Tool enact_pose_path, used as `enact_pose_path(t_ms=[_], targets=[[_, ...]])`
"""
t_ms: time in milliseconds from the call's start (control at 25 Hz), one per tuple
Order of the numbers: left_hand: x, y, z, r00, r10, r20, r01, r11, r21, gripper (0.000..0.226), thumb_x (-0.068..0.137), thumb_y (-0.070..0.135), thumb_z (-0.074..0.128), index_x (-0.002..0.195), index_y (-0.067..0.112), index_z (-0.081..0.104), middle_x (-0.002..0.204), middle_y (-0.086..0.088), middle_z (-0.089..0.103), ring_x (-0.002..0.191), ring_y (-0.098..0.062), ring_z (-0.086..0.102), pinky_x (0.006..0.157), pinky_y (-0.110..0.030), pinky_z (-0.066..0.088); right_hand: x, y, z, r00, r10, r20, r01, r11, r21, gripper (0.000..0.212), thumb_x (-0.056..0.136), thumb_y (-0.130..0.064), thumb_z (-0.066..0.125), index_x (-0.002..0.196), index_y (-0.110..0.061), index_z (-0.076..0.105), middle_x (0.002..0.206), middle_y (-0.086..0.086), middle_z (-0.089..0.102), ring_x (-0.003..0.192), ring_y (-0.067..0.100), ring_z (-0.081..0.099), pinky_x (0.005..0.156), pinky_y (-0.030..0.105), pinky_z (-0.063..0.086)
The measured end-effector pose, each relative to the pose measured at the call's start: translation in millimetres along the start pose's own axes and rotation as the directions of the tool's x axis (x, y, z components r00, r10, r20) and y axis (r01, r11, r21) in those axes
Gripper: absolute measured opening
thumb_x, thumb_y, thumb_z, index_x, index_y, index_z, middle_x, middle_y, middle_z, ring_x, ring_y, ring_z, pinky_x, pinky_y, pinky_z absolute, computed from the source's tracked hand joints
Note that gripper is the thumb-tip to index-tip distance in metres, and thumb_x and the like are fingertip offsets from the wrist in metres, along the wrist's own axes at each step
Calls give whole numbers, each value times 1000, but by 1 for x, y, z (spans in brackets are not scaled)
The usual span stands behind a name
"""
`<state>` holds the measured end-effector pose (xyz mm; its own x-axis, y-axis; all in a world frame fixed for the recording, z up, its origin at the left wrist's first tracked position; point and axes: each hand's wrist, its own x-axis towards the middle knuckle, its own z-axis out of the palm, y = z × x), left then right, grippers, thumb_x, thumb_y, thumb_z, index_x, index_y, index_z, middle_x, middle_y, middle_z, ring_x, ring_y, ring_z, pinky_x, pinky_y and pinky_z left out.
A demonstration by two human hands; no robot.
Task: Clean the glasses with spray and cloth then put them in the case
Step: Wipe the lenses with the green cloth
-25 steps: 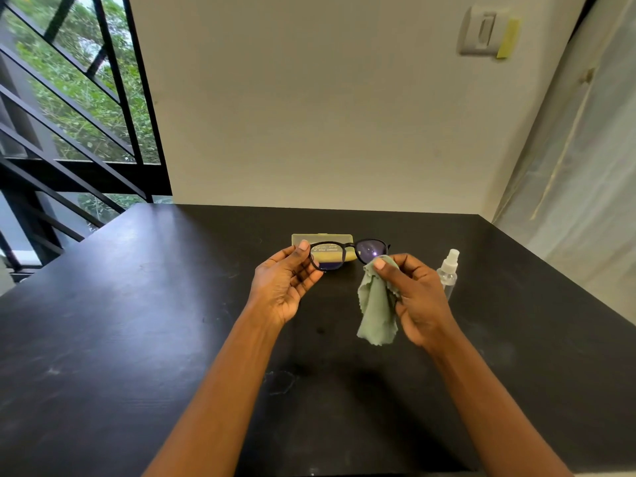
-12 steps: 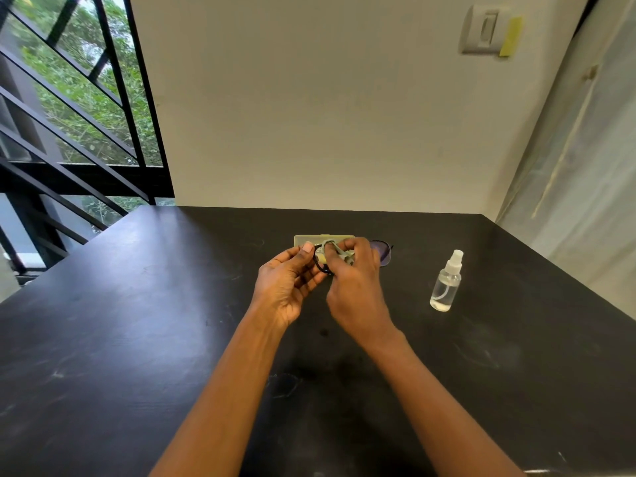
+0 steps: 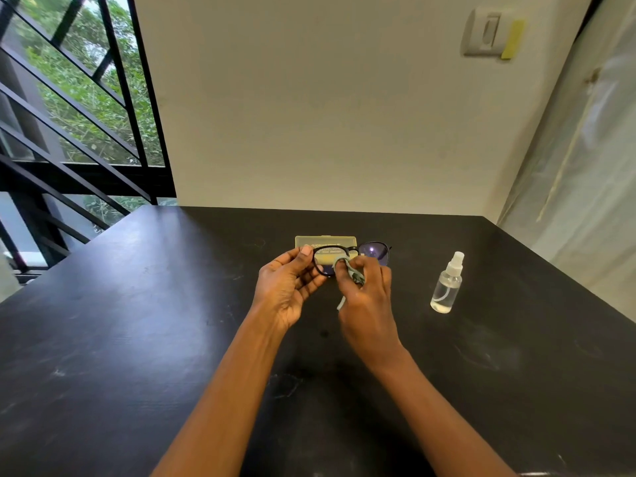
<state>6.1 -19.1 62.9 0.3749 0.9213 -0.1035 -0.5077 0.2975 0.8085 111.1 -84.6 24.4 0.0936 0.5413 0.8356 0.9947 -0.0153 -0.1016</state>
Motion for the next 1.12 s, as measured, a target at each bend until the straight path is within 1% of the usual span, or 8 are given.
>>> enact_pose_path(t_ms=[120,200,600,680,760,840,920,1120], targets=[[0,0,1,1000,9,-4,-9,1000,6,7,87,10,58,88,8,65,66,-5,72,62,-15,67,61,-28,59,11,-2,3,999,34,-30,-35,999,-27,47,74,0,34,111,4,63,111,11,33,96,27,34,72,42,54],[-1,1,0,1000,18,-6,-17,1000,13,8,87,11,58,88,8,65,66,-5,71,62,-15,67,60,-28,59,16,-4,7,999,10,-51,-12,999,-41,52,75,-5,26,109,3,64,110,11,33,98,28,34,72,42,54],[-1,2,-1,999,38,-22,-38,999,8,7,86,12,60,86,9,66,66,-3,71,64,-14,67,57,-25,58,-1,-5,11,992,-118,-47,119,993,17,44,78,-6,35,104,-5,69,112,9,36,98,27,36,66,38,50],[-2,1,0,999,29,-22,-29,1000,8,7,87,11,59,88,8,65,64,-4,71,61,-13,66,57,-25,58,-6,1,11,995,-96,-41,96,995,-12,36,75,0,51,106,-4,68,112,9,35,98,27,36,65,38,49],[-2,-1,-1,999,19,-27,-19,1000,0,8,87,11,59,91,7,65,64,-4,71,58,-13,67,57,-26,58,-7,5,11,998,-51,-31,50,998,-37,43,66,8,66,109,-1,66,112,10,35,96,27,35,64,40,49],[-2,-2,-2,999,14,-32,-14,1000,-3,10,87,12,59,93,6,64,65,-5,70,59,-13,66,57,-26,58,-2,6,10,999,-17,-43,14,998,-60,41,72,5,50,111,1,64,111,10,34,94,27,35,62,40,50],[-3,-3,-1,1000,10,-26,-11,1000,-8,10,87,12,59,93,6,64,69,-6,70,63,-14,66,58,-26,59,5,6,10,999,-7,-53,3,997,-80,49,75,-4,31,112,1,63,110,11,34,94,27,35,60,38,49],[-4,-4,2,1000,18,-15,-18,1000,-8,8,87,12,60,86,8,66,67,-5,68,61,-14,65,60,-27,58,11,-3,12,998,-30,-61,23,994,-110,51,77,-8,28,113,-3,64,110,11,34,96,28,36,58,38,47]])
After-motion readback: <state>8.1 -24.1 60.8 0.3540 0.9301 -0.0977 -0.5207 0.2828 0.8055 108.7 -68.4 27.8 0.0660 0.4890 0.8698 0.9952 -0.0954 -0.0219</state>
